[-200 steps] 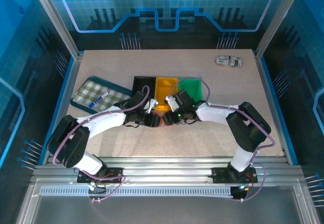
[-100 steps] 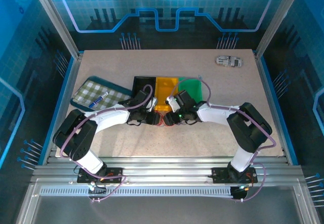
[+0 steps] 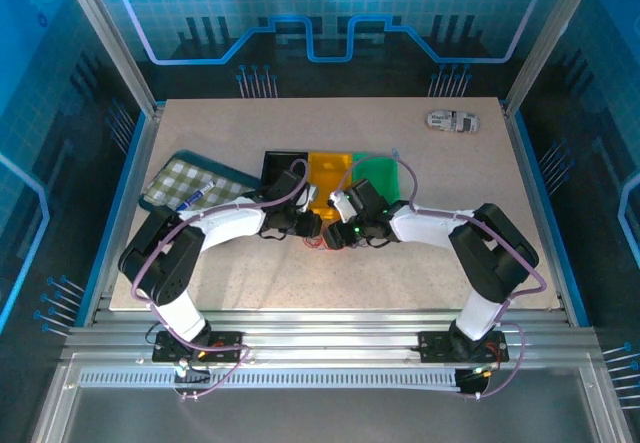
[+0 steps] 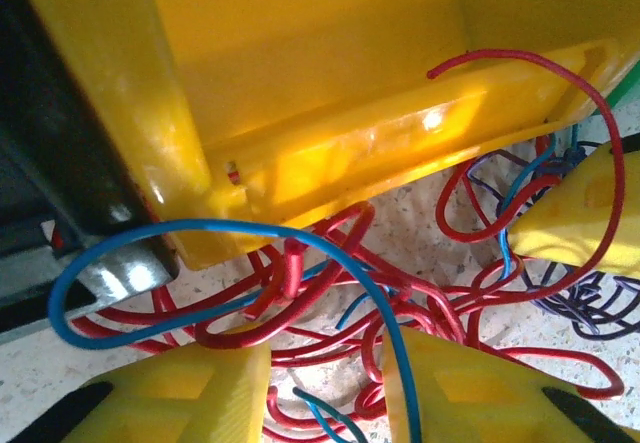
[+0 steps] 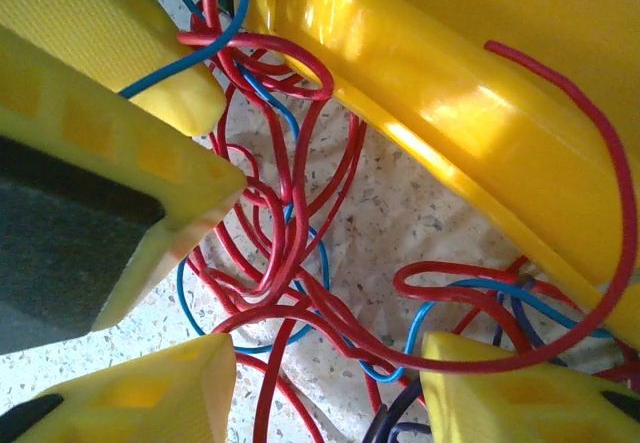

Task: Untangle the cables

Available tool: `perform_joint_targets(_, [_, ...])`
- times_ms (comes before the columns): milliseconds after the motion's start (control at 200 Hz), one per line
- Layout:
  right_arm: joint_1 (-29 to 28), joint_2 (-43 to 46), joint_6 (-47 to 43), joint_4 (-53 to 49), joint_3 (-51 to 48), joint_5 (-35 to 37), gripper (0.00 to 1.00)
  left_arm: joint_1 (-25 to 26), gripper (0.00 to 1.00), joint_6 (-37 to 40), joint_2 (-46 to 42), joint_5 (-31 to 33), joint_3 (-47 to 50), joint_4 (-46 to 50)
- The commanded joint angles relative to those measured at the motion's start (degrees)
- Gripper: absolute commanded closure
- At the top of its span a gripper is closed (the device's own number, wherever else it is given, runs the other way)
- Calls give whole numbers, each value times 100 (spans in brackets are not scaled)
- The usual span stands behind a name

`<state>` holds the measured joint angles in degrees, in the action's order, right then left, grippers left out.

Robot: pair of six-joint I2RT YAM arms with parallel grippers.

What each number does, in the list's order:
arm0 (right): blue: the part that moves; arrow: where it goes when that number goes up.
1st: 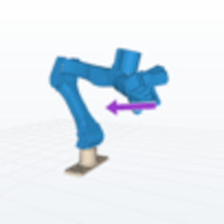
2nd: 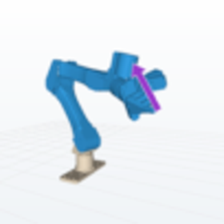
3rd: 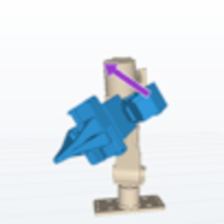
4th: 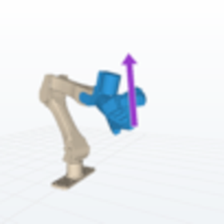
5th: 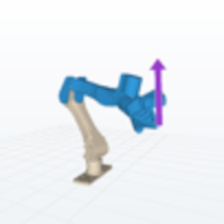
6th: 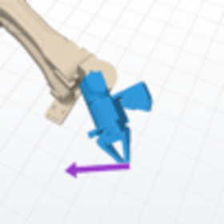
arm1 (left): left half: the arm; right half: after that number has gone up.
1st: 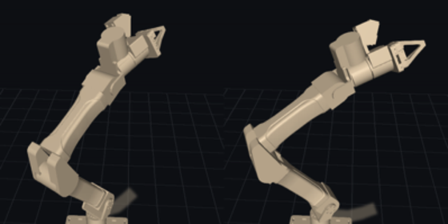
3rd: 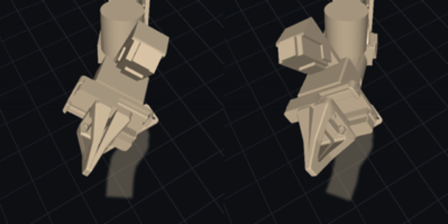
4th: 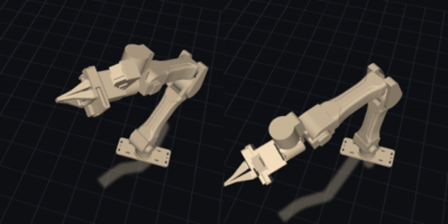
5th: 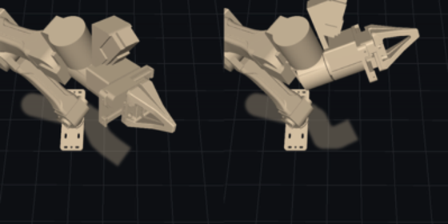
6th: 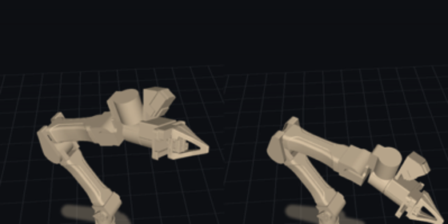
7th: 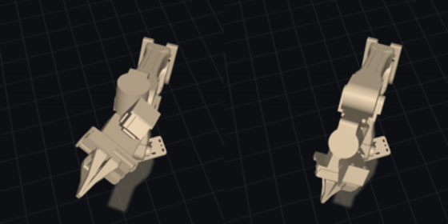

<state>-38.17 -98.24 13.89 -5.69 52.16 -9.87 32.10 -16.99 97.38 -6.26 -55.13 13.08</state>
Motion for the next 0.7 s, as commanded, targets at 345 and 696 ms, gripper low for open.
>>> perform_joint_targets(345, [121,85,140,-279,-336,125,49,-2,100,31,-311,13,-265,439])
perform_joint_targets(696, [398,-104,887,-204,-731,758,50,-691,100,76,-2232,-894,-343,1668])
